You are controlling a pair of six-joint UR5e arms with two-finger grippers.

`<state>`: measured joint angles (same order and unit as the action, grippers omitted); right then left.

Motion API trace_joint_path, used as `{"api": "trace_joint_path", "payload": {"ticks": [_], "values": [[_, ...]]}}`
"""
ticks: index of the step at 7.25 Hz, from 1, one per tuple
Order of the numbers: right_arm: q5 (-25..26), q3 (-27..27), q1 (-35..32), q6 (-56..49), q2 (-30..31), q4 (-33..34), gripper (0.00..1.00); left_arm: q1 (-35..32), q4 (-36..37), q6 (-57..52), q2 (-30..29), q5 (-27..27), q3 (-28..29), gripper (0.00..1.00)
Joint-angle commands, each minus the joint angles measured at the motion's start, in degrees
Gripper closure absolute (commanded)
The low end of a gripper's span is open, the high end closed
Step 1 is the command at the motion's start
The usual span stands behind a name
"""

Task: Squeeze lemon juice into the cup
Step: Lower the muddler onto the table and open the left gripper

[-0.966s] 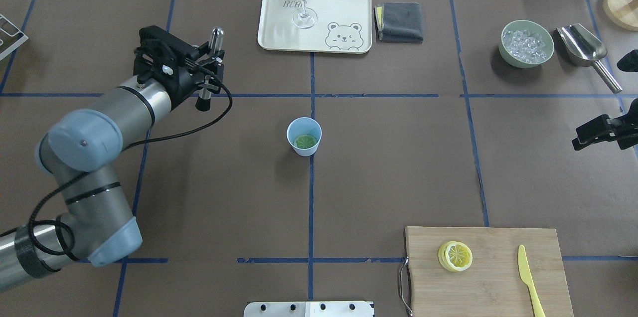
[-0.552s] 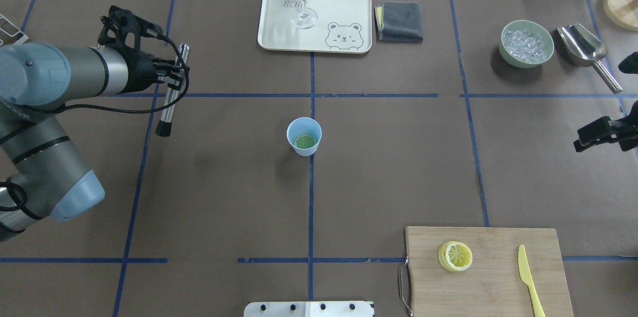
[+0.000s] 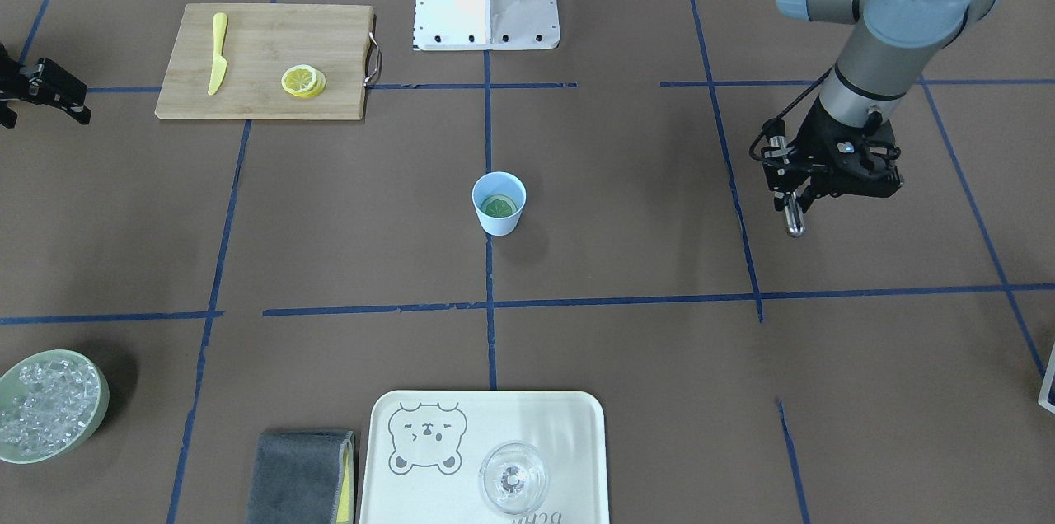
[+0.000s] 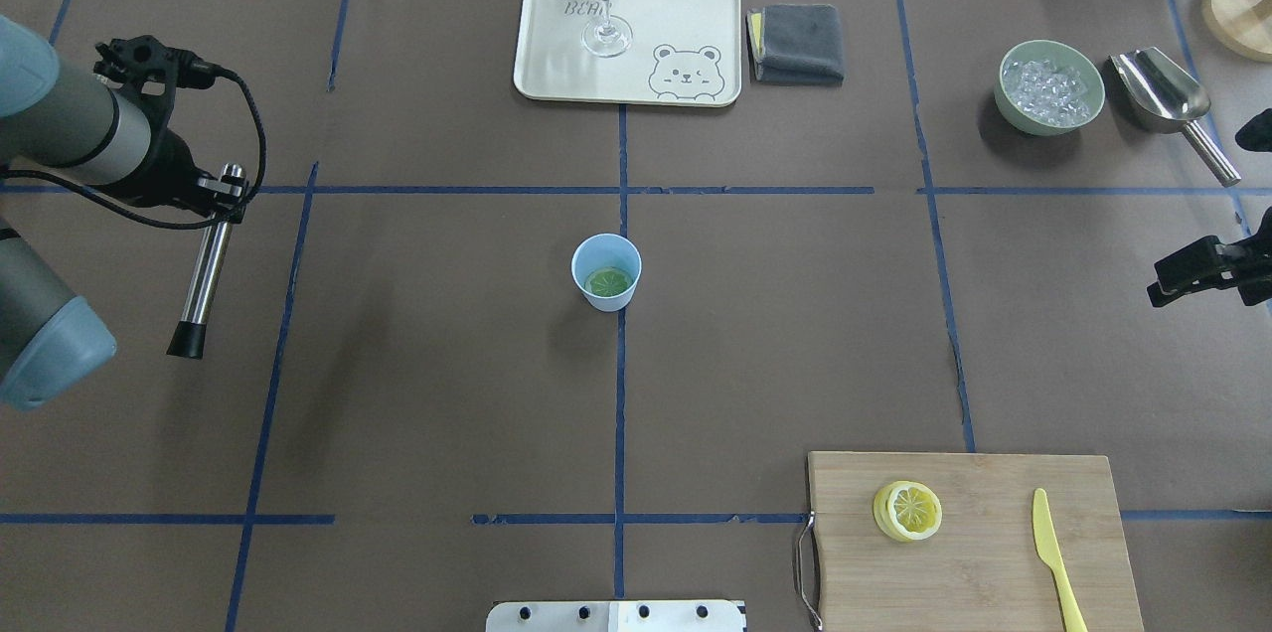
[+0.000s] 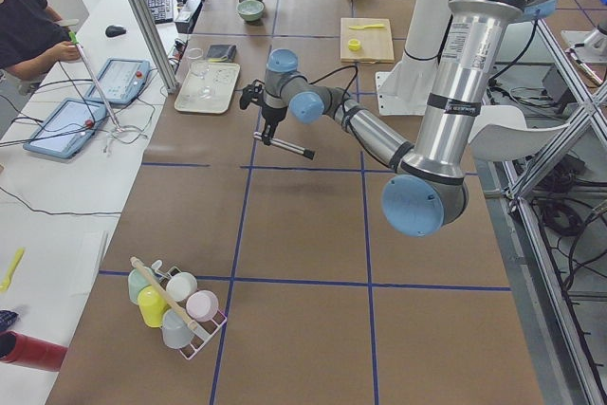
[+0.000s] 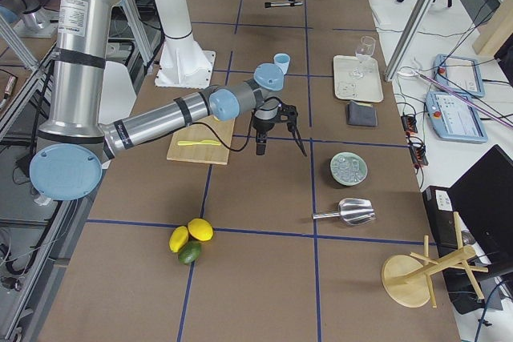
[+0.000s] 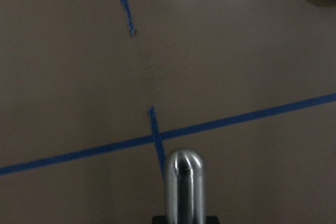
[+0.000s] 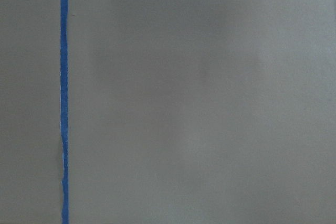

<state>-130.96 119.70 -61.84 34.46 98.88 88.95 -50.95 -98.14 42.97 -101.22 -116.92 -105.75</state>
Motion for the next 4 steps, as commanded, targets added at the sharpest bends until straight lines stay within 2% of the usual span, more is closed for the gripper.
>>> {"api": "trace_joint_path", "payload": {"ticks": [1, 4], "values": [[0.0, -0.2, 0.0, 0.0, 0.6, 0.0, 0.00, -0.4, 0.6, -0.1, 1.6, -8.2, 5.9, 1.00], [-0.1, -0.1, 0.0, 0.0, 0.8, 0.0, 0.00, -0.7, 0.5, -0.3, 1.4, -8.3, 9.2, 1.00]]}}
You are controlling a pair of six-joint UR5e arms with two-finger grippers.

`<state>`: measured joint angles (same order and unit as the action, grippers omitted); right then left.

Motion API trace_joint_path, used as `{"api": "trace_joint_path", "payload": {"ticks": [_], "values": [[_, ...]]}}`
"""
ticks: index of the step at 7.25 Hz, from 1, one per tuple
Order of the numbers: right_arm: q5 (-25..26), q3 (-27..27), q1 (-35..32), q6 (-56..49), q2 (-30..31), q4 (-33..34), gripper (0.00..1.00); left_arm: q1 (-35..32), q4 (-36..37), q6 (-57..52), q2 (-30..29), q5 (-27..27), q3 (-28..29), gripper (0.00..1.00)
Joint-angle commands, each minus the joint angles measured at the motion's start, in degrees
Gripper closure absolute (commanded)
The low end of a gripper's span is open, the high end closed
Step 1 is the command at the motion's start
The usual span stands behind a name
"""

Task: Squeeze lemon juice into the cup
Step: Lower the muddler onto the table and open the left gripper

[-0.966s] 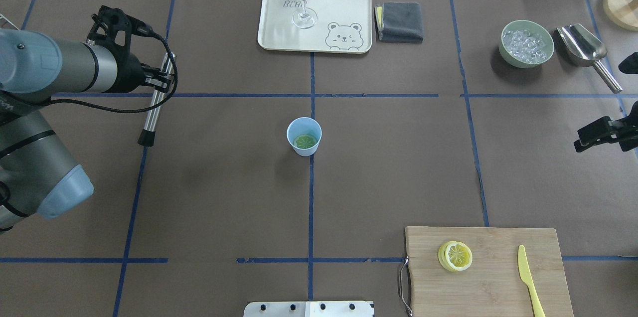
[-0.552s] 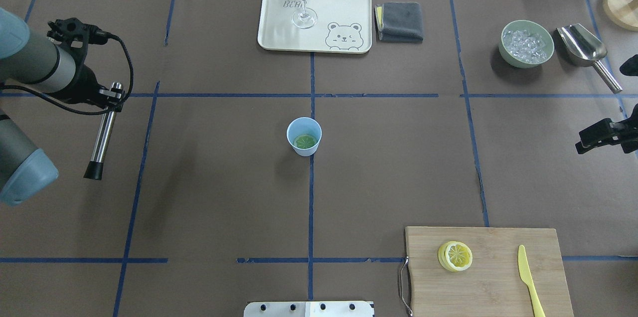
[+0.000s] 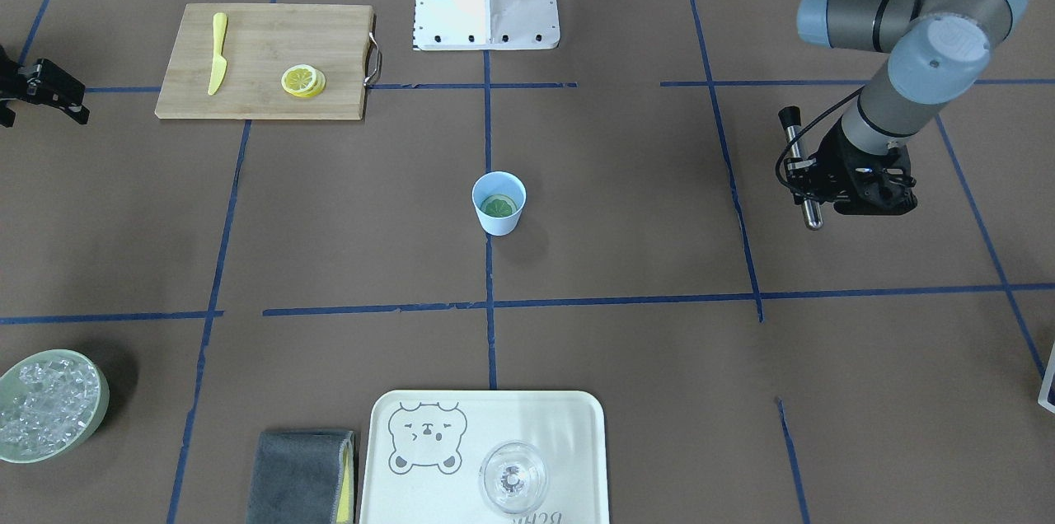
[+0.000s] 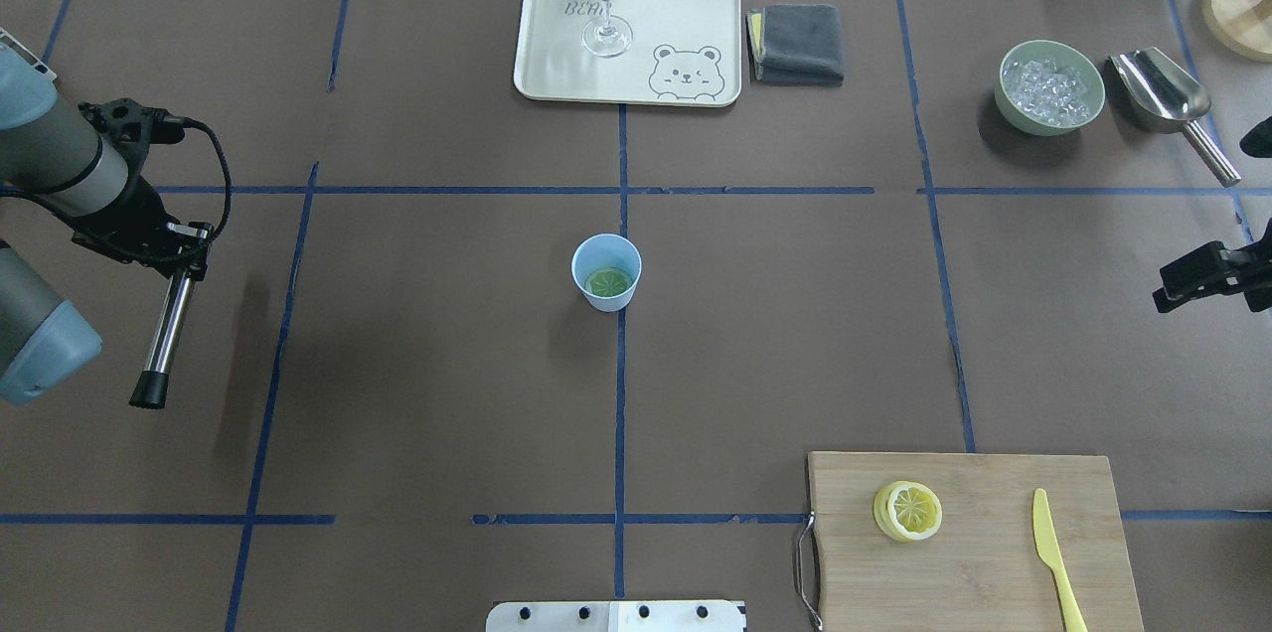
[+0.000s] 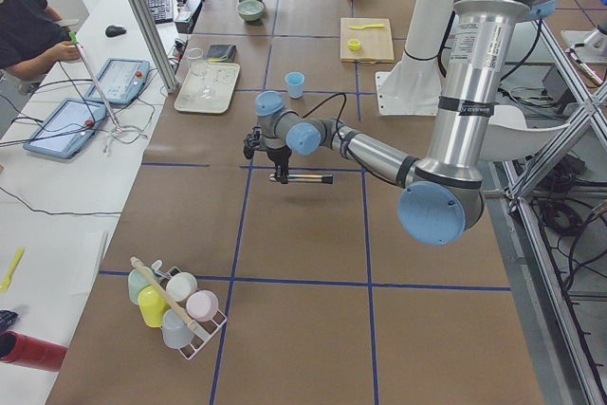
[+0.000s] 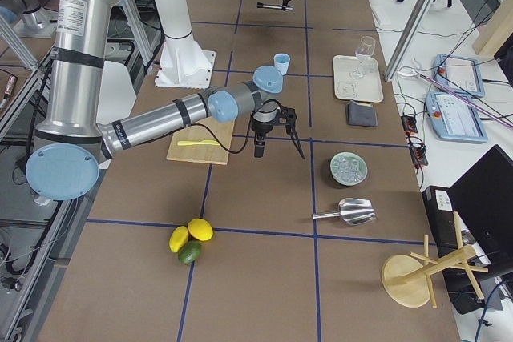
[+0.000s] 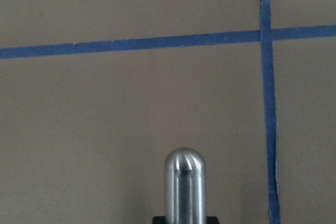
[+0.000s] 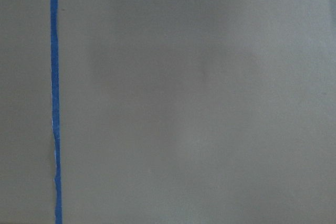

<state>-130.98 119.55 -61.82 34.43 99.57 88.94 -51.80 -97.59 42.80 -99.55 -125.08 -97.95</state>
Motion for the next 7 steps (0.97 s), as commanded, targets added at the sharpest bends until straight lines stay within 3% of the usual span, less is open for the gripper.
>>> {"api": "trace_joint_path", "payload": {"ticks": [1, 3, 7], "values": [[-0.1, 0.2, -0.1, 0.0, 0.1, 0.0, 0.00, 0.2, -0.2, -0.3, -0.7, -0.2, 2.5, 1.00], [-0.1, 0.2, -0.1, 0.1, 0.0, 0.0, 0.00, 0.1, -5.5, -0.3, -0.7, 0.1, 5.2, 1.00], [-0.2, 0.4, -0.1, 0.2, 0.0, 0.0, 0.00, 0.1, -5.7, -0.2, -1.0, 0.0, 6.7, 1.00]]}}
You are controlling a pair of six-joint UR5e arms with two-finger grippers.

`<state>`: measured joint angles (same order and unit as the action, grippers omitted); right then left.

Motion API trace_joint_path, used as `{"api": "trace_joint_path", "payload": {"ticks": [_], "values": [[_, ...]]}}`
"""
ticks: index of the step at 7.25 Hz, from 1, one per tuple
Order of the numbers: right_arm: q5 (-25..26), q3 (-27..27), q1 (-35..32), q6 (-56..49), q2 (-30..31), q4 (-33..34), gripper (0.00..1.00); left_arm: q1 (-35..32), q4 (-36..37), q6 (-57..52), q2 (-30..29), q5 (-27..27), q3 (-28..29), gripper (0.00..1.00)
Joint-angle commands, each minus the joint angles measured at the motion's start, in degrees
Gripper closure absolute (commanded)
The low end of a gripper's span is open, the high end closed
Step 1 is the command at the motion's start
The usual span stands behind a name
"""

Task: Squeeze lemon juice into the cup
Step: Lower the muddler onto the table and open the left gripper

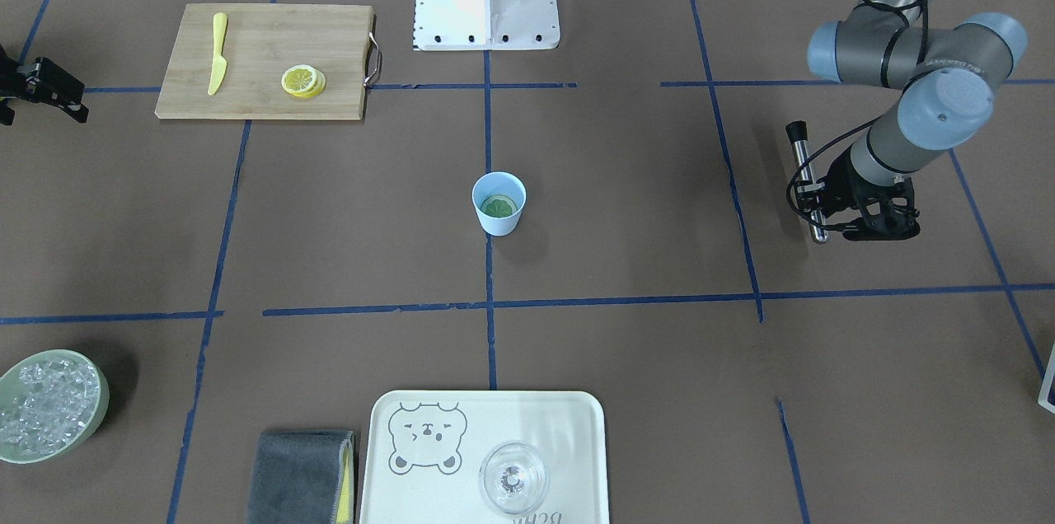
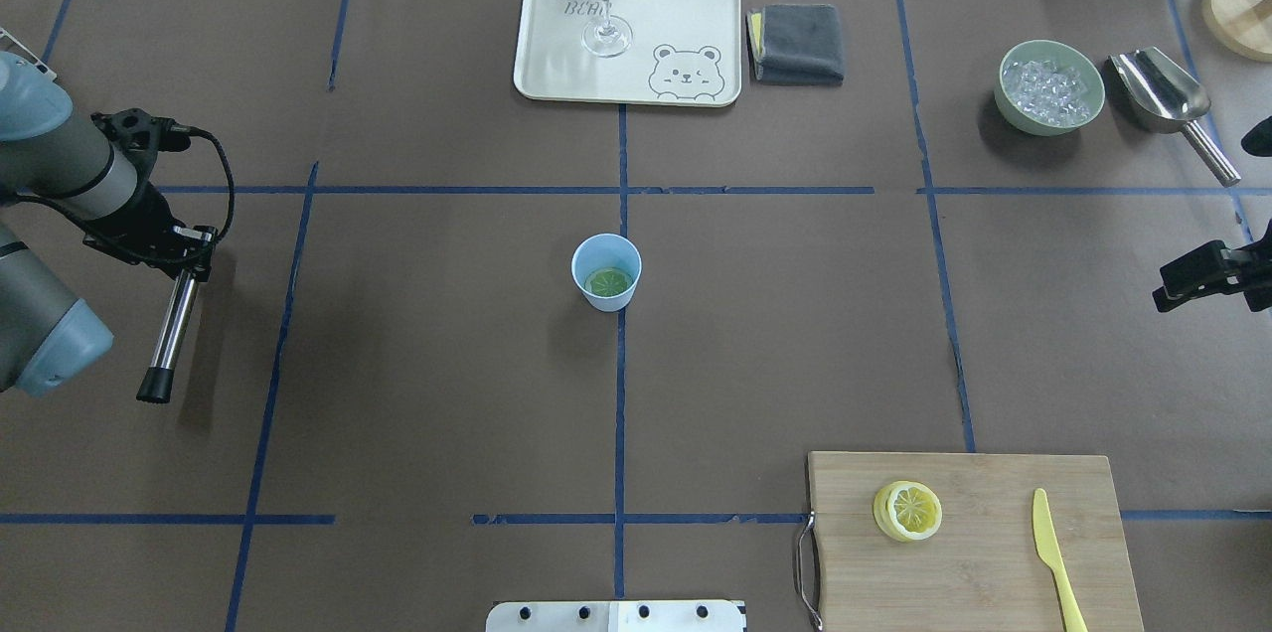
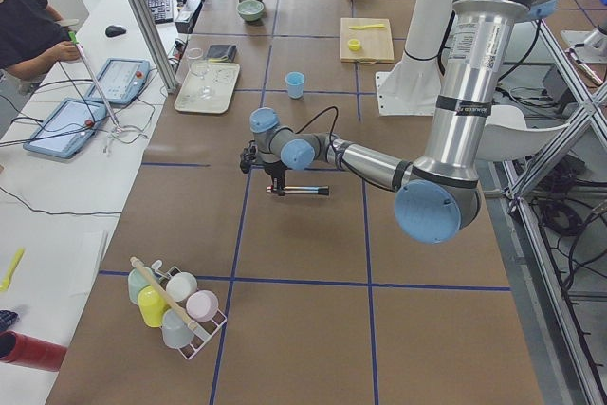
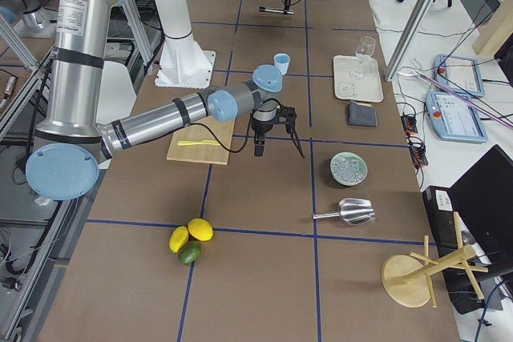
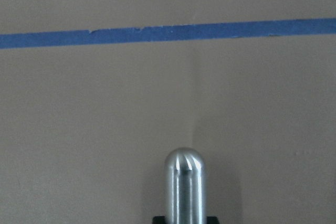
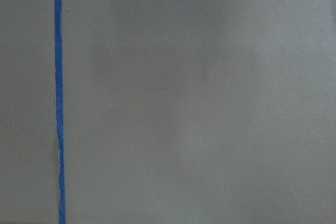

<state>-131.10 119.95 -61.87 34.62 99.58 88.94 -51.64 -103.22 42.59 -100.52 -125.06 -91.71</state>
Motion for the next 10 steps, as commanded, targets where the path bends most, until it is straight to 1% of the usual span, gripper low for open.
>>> {"api": "trace_joint_path", "payload": {"ticks": [1, 5, 6, 7, 8, 9, 10], "values": [[0.0, 0.2, 0.0, 0.0, 0.0, 0.0, 0.00, 0.0, -0.1, 0.0, 0.0, 0.0, 0.7, 1.00], [-0.3, 0.5, 0.0, 0.1, 0.0, 0.0, 0.00, 0.0, -0.1, -0.1, 0.1, 0.0, 0.9, 1.00], [-0.3, 0.5, 0.0, 0.1, 0.0, 0.0, 0.00, 0.0, -0.1, 0.0, 0.1, 0.0, 0.9, 0.64], [-0.3, 0.4, 0.0, 0.1, 0.0, 0.0, 0.00, 0.0, -0.1, -0.1, 0.1, 0.0, 0.9, 0.53], [-0.3, 0.4, 0.1, 0.1, 0.0, 0.0, 0.00, 0.0, -0.1, -0.1, 0.0, 0.0, 0.9, 0.51], [-0.3, 0.4, 0.0, 0.1, 0.0, 0.0, 0.00, 0.0, -0.1, 0.0, 0.0, 0.0, 0.7, 0.28], [-0.4, 0.5, 0.0, 0.1, 0.0, 0.0, 0.00, -0.2, 0.0, 0.1, 0.0, 0.1, 0.2, 0.00]]}}
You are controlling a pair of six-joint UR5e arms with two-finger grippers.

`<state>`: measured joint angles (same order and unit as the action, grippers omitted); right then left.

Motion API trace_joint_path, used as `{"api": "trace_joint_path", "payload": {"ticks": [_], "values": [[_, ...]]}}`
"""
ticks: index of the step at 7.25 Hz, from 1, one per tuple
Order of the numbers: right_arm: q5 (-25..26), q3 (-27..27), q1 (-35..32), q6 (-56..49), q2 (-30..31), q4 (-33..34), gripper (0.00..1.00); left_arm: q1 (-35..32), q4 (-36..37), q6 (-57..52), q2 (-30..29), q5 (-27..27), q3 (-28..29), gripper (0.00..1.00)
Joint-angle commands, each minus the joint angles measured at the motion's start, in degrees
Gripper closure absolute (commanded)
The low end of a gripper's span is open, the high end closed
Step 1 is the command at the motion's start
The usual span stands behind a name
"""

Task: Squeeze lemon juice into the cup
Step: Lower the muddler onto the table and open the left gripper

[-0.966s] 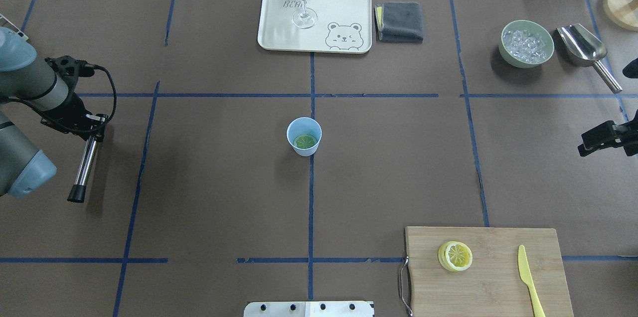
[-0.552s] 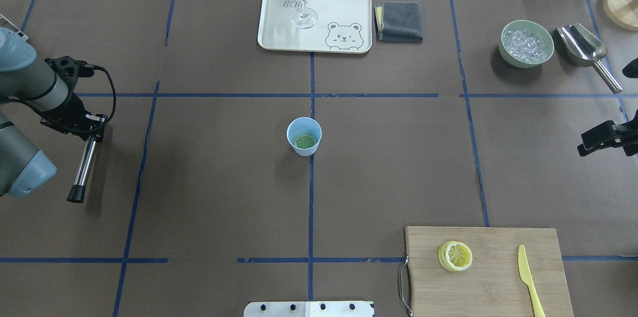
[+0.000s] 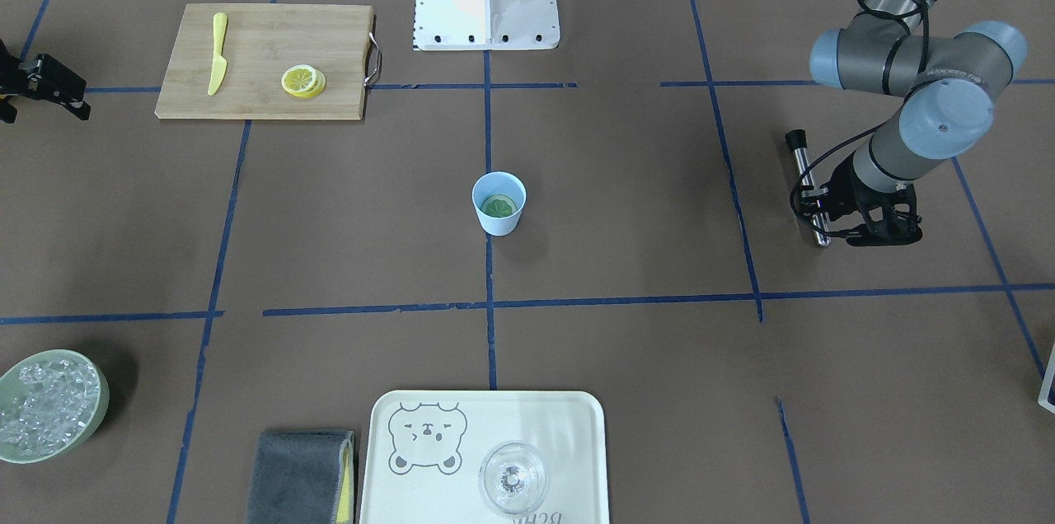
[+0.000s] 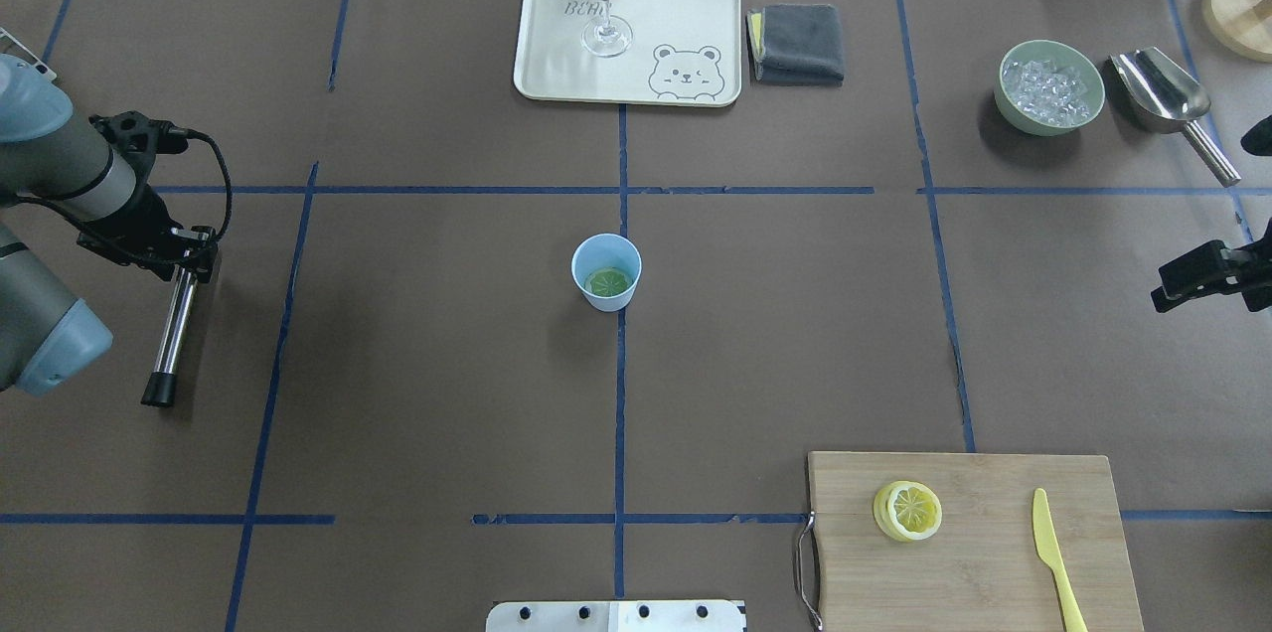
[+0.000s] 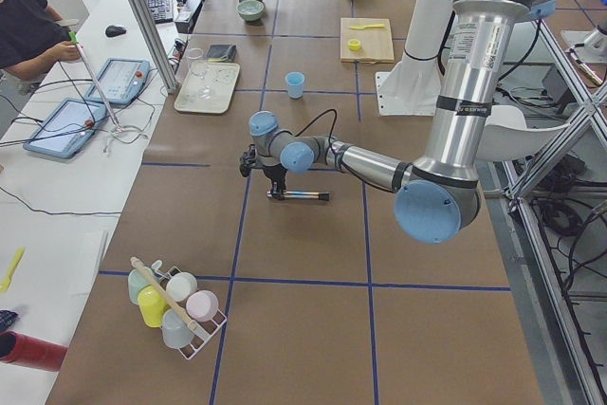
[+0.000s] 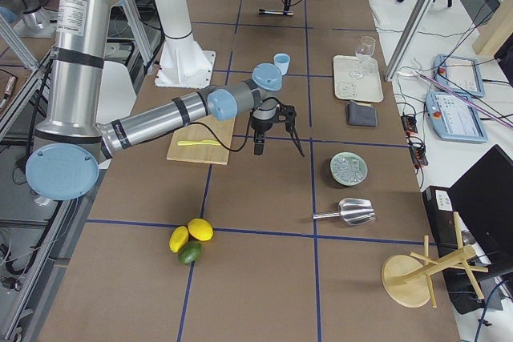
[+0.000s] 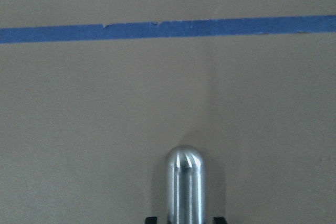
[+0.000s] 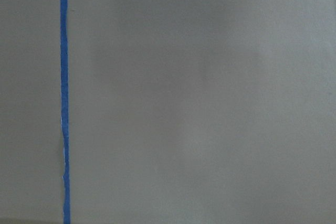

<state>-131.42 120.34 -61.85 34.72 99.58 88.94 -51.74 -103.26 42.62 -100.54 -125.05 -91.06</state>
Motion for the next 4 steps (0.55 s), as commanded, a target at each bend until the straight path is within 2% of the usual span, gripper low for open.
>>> {"api": "trace_joint_path", "payload": {"ticks": [1, 2, 4], "values": [[-0.1, 0.3, -0.3, -0.2, 0.1, -0.1, 0.00, -2.2, 0.1, -0.2, 0.0, 0.2, -1.7, 0.00], [-0.1, 0.2, -1.6, -1.0, 1.4, -0.1, 0.00, -5.2, 0.8, -3.8, 0.4, 0.2, -5.7, 0.00], [-0.2, -0.8, -6.4, -5.0, 1.4, 0.9, 0.00, -13.0, 1.0, -12.6, 5.0, -0.6, -12.0, 0.00]]}}
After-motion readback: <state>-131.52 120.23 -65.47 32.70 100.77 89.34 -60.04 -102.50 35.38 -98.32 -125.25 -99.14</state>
